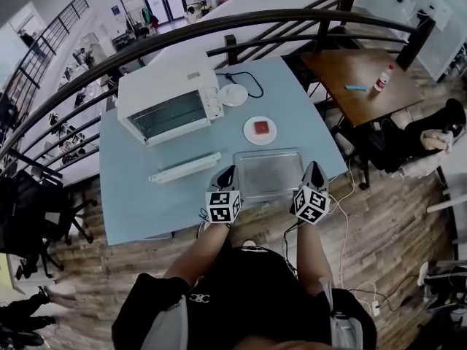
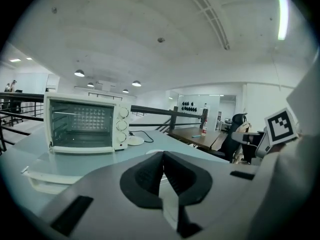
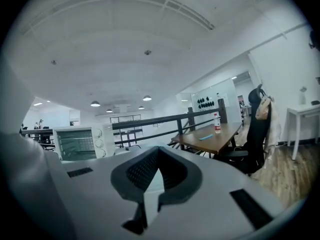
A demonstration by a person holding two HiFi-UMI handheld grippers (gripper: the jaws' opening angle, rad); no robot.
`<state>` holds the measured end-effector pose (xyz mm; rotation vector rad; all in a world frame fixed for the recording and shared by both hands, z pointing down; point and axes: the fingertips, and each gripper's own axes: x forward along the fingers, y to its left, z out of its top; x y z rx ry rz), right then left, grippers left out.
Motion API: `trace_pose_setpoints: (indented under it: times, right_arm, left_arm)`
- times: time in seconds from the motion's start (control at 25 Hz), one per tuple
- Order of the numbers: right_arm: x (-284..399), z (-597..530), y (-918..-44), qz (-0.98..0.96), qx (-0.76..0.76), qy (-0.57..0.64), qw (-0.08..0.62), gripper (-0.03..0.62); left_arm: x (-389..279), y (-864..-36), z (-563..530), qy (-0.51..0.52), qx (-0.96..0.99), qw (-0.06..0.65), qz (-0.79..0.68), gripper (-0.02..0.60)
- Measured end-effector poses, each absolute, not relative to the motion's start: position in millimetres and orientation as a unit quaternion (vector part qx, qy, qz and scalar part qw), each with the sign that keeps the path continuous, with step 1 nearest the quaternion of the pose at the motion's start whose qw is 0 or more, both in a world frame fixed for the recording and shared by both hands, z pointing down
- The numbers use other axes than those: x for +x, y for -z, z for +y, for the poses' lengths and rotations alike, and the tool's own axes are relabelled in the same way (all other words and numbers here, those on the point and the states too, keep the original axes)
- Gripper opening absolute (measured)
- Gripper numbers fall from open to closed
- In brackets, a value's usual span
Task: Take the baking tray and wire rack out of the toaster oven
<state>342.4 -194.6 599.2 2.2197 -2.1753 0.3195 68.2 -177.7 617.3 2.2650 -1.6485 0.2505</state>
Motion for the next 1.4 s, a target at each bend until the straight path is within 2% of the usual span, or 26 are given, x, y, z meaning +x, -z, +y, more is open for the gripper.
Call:
trace_pose_setpoints:
  times: [0.64,0.96,1.4]
  right_arm:
    - [268.6,-219.4,-495.6,-0.766,0.64,-0.046,-0.039,0.0]
    - [228.8,-233.8,-465.9,-0.785,0.616,-0.026,-0.055,0.0]
    - [146.6,-254.7,-470.6,-0.829,0.558,-0.018,-0.037,0.0]
  left_arm:
    - [56.2,-510.4,-197.4,-0.047,0.803,0.088,-0.587,0.015]
    - [26.6,-494.4,-206.9,-0.02,0.796,0.102,-0.597,0.014]
    - [-36.9,-494.6,-209.9,-0.015,0.761,0.107,-0.639,0.014]
